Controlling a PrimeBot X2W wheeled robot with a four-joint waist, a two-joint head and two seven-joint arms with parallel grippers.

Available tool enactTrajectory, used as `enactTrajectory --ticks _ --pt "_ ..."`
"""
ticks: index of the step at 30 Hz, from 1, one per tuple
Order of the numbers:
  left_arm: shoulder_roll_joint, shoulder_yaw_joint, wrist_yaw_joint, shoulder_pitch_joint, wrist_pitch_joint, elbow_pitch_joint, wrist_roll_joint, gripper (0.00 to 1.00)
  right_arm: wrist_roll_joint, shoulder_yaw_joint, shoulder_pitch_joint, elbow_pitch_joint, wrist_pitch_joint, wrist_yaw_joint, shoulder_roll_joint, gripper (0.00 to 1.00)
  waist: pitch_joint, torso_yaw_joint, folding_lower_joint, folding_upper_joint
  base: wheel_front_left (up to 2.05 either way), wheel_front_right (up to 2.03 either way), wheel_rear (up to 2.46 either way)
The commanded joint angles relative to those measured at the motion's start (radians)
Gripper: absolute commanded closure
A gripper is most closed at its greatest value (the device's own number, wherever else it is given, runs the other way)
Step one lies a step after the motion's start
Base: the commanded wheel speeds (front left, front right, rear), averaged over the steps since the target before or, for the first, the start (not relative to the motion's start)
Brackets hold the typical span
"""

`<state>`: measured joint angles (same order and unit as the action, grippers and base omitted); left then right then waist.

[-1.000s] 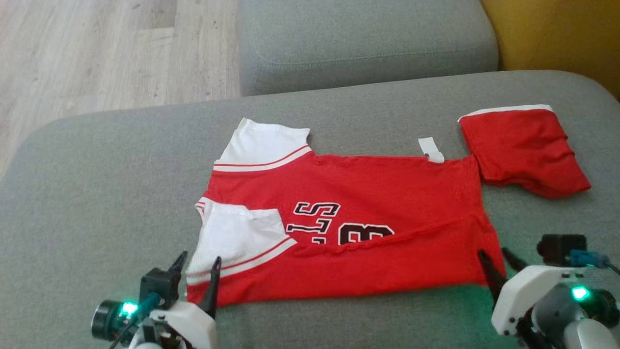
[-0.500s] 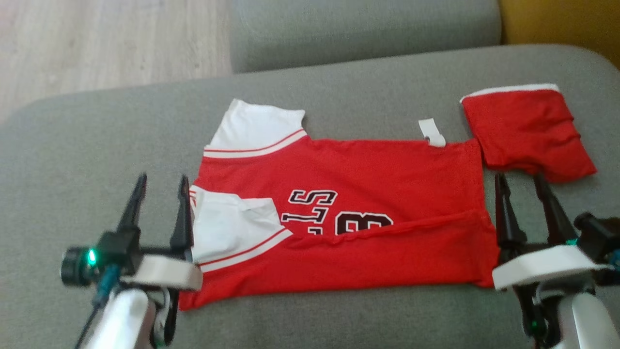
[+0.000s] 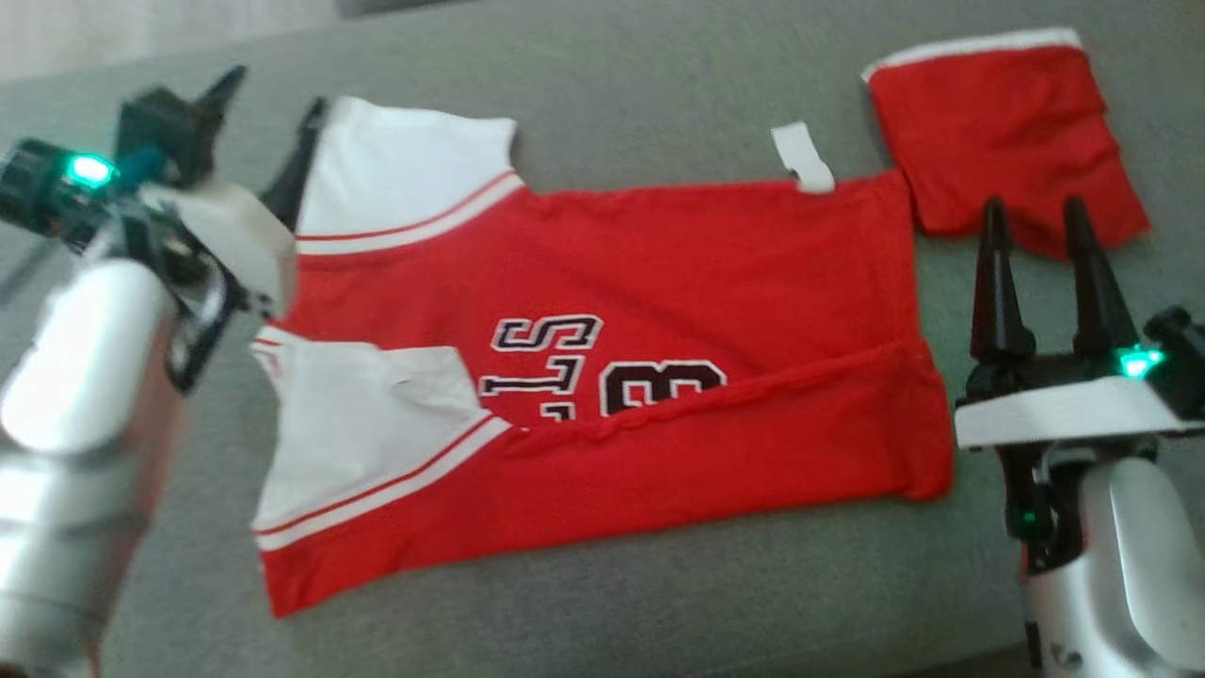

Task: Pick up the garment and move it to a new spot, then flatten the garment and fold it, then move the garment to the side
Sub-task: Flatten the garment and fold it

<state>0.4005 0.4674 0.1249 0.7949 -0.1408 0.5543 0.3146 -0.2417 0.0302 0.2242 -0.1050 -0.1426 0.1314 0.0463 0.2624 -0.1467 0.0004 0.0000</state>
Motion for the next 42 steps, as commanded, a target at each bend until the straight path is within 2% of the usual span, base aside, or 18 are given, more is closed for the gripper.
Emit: enactTrajectory --ticks 1,8,14,30,31,32,33,34,38,42 --pt "0.056 -0.015 0.004 0.064 -0.027 -0.001 0.014 0.00 -0.012 -0.030 0.033 0.029 -0.014 -0.001 0.004 0.00 0.056 -0.055 -0.0004 0.0000 0.00 0.00 0.00" --pt "0.145 0.142 0.005 0.202 -0.165 0.105 0.177 0.00 -0.047 -0.070 0.067 0.019 -0.044 -0.001 0.004 0.00 0.131 -0.117 -0.0004 0.0000 0.00 0.00 0.00" --pt "0.196 0.206 0.006 0.268 -0.187 0.199 0.240 0.00 -0.068 -0.094 0.081 0.001 -0.067 -0.001 0.004 0.00 0.167 -0.152 -0.0004 0.0000 0.00 0.00 0.00" --pt "0.198 0.309 0.006 0.317 -0.184 0.339 0.372 0.00 -0.091 -0.119 0.109 -0.031 -0.093 -0.001 0.004 0.00 0.197 -0.180 -0.0004 0.0000 0.00 0.00 0.00" --pt "0.194 0.311 0.006 0.315 -0.198 0.345 0.391 0.16 -0.089 -0.119 0.109 -0.031 -0.094 -0.001 0.004 0.00 0.197 -0.180 -0.0004 0.0000 0.00 0.00 0.00" --pt "0.189 0.315 0.006 0.310 -0.214 0.345 0.412 0.91 -0.088 -0.118 0.109 -0.031 -0.094 -0.001 0.004 0.00 0.197 -0.180 -0.0004 0.0000 0.00 0.00 0.00" --pt "0.189 0.315 0.006 0.310 -0.214 0.345 0.412 0.91 -0.088 -0.118 0.109 -0.031 -0.094 -0.001 0.004 0.00 0.197 -0.180 -0.0004 0.0000 0.00 0.00 0.00" --pt "0.186 0.323 0.006 0.304 -0.233 0.338 0.432 1.00 -0.087 -0.117 0.109 -0.031 -0.094 -0.001 0.004 0.00 0.196 -0.179 -0.0004 0.0000 0.00 0.00 0.00" --pt "0.199 0.343 0.006 0.300 -0.229 0.316 0.472 1.00 -0.084 -0.109 0.100 -0.034 -0.094 -0.001 0.004 0.00 0.187 -0.166 -0.0004 0.0000 0.00 0.00 0.00" --pt "0.194 0.352 0.006 0.302 -0.150 0.308 0.477 1.00 -0.059 -0.103 0.098 -0.036 -0.078 -0.001 0.004 0.00 0.161 -0.136 -0.0004 0.0000 0.00 0.00 0.00"
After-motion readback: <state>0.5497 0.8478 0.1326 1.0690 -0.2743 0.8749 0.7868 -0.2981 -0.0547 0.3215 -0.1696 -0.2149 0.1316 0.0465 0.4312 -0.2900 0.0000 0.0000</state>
